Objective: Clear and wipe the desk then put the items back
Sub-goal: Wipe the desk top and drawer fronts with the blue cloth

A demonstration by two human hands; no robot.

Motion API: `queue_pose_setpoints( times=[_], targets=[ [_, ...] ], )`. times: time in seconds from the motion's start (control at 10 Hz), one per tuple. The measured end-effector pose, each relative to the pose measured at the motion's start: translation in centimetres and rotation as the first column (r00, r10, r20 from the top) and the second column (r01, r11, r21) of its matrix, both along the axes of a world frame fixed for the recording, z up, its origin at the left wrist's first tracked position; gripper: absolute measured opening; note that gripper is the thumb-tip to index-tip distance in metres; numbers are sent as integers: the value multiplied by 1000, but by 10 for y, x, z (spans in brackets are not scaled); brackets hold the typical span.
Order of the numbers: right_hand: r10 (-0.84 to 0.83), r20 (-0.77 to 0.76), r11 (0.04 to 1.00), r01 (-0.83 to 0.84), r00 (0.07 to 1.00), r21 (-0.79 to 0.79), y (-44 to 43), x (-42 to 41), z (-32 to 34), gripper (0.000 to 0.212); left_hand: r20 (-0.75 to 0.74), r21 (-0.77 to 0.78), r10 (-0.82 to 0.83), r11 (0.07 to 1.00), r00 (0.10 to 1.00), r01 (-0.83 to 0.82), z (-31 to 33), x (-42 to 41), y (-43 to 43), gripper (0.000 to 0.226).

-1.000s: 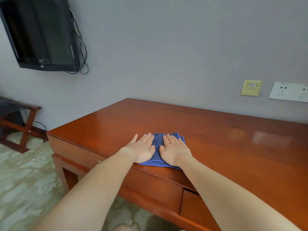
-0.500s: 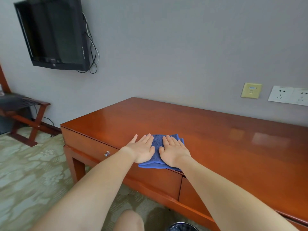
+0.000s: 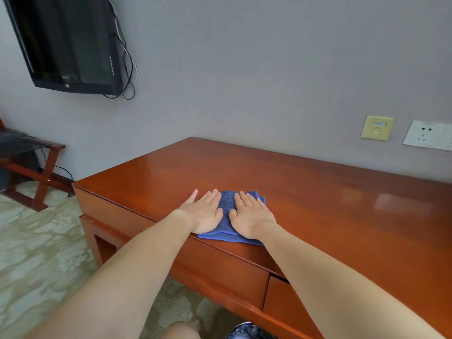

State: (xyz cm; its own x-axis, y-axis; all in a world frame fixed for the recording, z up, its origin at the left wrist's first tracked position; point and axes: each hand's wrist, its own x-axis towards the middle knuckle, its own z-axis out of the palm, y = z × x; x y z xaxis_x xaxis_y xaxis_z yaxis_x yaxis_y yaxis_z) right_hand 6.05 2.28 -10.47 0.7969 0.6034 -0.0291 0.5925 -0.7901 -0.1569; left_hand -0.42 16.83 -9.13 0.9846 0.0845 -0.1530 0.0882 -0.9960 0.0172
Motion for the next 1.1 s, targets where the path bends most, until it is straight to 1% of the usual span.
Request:
queue_pose_setpoints(
  times=[0.5,1.1],
  targets=[
    [-24,3,1000,24,1000,-4,43,102,2,60,7,1,-26,1000,1000,26,2,106,44,58],
    [-86,11,996,87,996,-29,86,278,2,60,21,4,-96,995,995,96,3,287,90,59]
  ],
)
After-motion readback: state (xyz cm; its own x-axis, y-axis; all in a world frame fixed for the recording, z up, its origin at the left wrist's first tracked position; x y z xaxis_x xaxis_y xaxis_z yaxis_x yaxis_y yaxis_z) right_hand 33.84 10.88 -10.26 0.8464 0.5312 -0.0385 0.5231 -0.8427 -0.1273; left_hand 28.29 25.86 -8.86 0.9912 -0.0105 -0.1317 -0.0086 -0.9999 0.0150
